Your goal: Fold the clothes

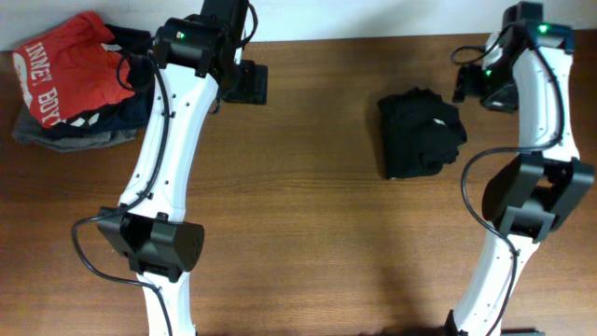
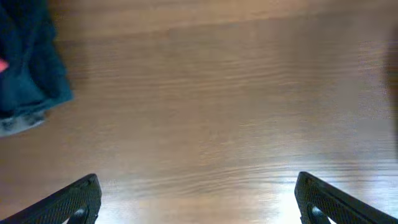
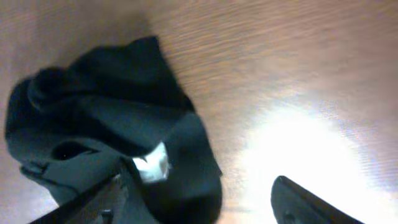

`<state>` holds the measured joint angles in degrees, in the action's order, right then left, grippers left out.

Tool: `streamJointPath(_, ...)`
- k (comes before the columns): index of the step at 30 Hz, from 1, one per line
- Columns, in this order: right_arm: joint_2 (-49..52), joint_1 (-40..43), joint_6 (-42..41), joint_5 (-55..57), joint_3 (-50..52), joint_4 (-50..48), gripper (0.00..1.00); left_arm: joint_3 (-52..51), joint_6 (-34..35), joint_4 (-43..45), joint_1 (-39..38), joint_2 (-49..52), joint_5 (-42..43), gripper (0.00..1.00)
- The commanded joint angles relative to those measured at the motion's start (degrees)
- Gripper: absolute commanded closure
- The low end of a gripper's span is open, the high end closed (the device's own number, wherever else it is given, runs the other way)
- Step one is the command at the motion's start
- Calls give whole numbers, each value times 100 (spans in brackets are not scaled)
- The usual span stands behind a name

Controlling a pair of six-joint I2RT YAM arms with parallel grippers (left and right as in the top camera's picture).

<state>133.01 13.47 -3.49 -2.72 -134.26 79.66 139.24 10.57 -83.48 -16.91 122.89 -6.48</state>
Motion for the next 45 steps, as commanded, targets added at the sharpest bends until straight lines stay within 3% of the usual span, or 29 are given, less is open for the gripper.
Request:
streamJointPath(1,-214,46,-282,450,-138,201,11,-46,42,304,4,210,796,1)
streamJointPath(4,-214,55,-282,422,-105,282,1,-48,-173,671,4,551,1526,1)
streamJointPath(12,-214,52,-282,271,-37,444,0,-46,-511,1655,-125,1915,4339,1)
streamJointPath(15,-212,72,-284,398,160,280,23,-46,-603,1733,-243,2146,4378,1)
streamJointPath(16,-212,92,-315,472,262,177,34,-46,-662,1718,-280,2166,4371,1)
streamJointPath(17,-210,129,-396,553,387,59,57,-46,-754,1681,-323,2186,4374,1)
streamJointPath(18,-203,175,-466,640,533,-79,73,-46,-850,1657,-361,2186,4363,1)
streamJointPath(19,-203,236,-479,645,699,-245,80,-46,-946,1639,-393,2186,4360,1)
streamJointPath(20,-203,319,-487,640,953,-481,94,-46,-1029,1622,-442,2186,4354,1)
streamJointPath(21,-203,372,-509,636,1123,-623,96,-46,-1032,1611,-461,2186,4336,1)
streamJointPath(34,-201,380,-428,295,3147,-2594,96,-46,-1209,1471,-494,2186,4212,1)
streamJointPath(45,-140,328,-431,-726,3307,-3241,96,-46,-1416,1342,-496,2186,4205,1)
